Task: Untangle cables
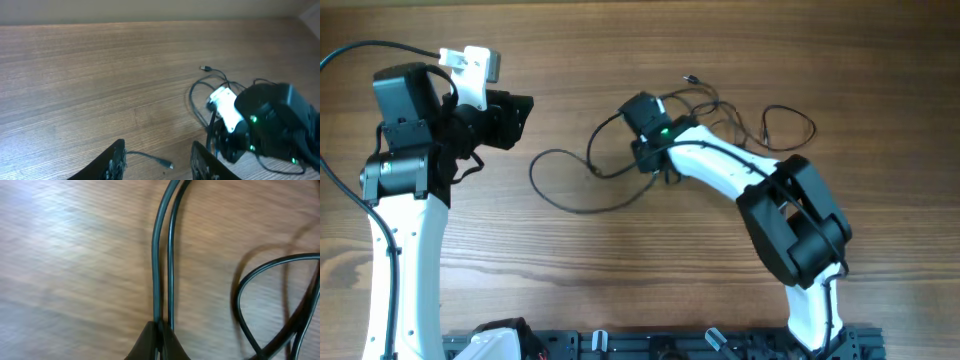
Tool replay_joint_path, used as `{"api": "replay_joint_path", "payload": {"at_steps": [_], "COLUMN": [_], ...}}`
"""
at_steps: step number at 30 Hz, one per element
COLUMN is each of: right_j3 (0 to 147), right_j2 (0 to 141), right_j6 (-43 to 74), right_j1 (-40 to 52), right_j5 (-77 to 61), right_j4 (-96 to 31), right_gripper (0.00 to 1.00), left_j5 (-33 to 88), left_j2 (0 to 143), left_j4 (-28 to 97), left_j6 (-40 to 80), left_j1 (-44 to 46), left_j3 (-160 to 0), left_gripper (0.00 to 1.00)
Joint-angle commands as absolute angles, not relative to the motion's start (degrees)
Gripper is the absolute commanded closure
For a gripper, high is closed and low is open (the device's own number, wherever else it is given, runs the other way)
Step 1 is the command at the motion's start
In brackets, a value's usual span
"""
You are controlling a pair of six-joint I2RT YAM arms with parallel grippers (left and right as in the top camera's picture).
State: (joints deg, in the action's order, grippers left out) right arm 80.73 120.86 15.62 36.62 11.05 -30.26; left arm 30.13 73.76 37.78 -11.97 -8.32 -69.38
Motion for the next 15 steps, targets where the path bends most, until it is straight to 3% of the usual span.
{"api": "replay_joint_path", "payload": {"at_steps": [1,9,11,12,15], "right_j3": [79.5,79.5,79.5,79.5,79.5], "right_j2": [123.8,123.8,123.8,123.8,123.8], "right_j6": [15.7,15.2,15.2,15.2,15.2], "right_j1": [35.1,35.3,35.3,35.3,35.3], "right_j5": [12.2,9.7,9.3,9.1,8.9], "right_j4": [-30.9,-30.5,-30.0,-29.6,-28.4], "right_gripper": [0.95,0.94,0.76,0.57,0.34], "left_j5": [31.3,31.3,31.3,31.3,31.3], "left_j2": [72.7,72.7,72.7,72.7,72.7], "left_j4": [37.9,37.8,37.8,37.8,37.8], "left_j6": [-13.1,-13.1,-13.1,-13.1,-13.1], "left_j1": [-8.5,-8.5,-8.5,-8.5,-8.5], "left_j3": [-70.2,-70.2,-70.2,-70.2,-70.2], "left_gripper": [0.57,0.57,0.57,0.57,0.57]}}
